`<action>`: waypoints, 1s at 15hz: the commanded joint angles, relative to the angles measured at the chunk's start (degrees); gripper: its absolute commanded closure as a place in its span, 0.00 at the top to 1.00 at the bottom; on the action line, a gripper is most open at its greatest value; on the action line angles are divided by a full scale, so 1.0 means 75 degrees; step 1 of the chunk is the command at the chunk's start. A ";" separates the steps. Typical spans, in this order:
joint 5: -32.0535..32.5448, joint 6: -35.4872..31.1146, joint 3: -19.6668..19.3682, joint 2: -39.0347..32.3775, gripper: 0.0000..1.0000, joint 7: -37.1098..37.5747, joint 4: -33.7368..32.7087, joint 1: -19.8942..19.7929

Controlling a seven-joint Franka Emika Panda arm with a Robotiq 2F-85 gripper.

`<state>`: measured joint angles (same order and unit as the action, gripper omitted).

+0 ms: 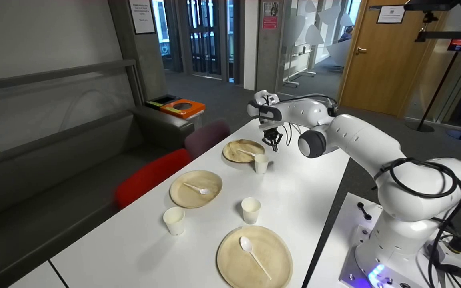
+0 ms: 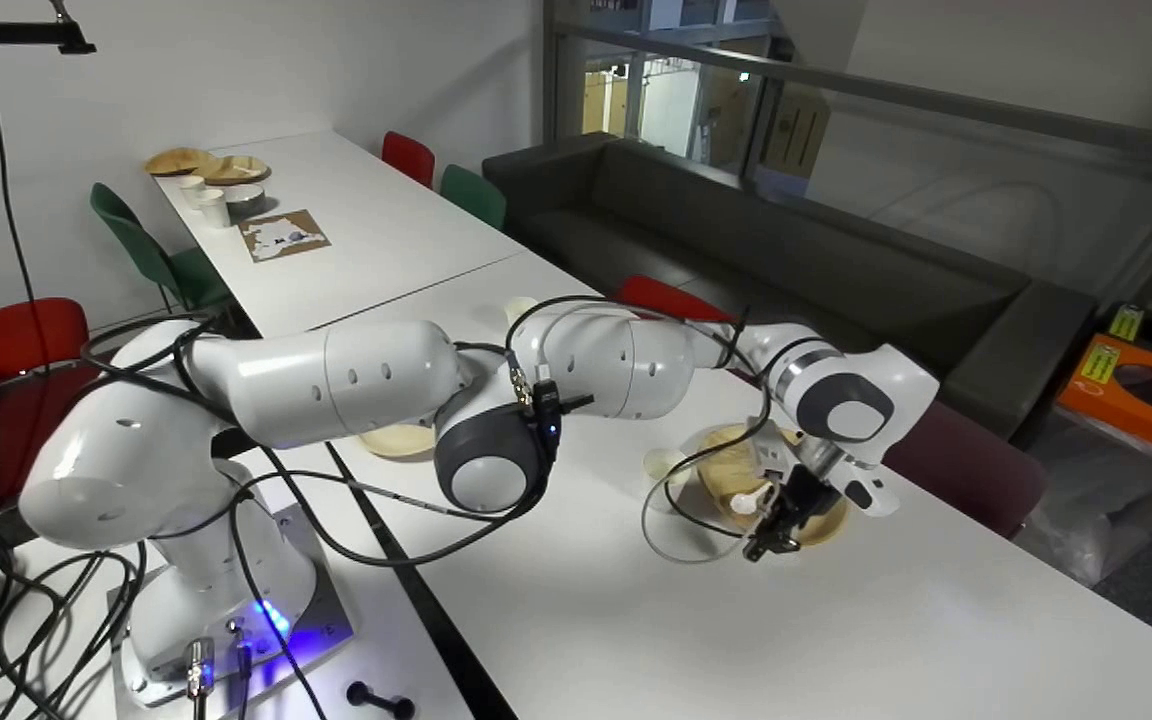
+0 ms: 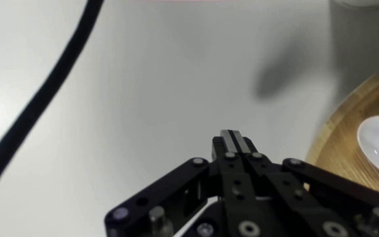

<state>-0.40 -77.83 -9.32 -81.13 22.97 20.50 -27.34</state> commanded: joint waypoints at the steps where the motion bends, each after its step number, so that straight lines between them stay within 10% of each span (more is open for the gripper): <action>1: -0.0070 -0.0043 0.0131 0.0783 0.00 -0.0389 -0.0025 -0.0275; 15: -0.0157 0.1216 0.0435 0.2935 0.00 -0.2526 0.0130 -0.0512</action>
<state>-0.82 -70.97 -7.38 -62.33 7.22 20.18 -30.48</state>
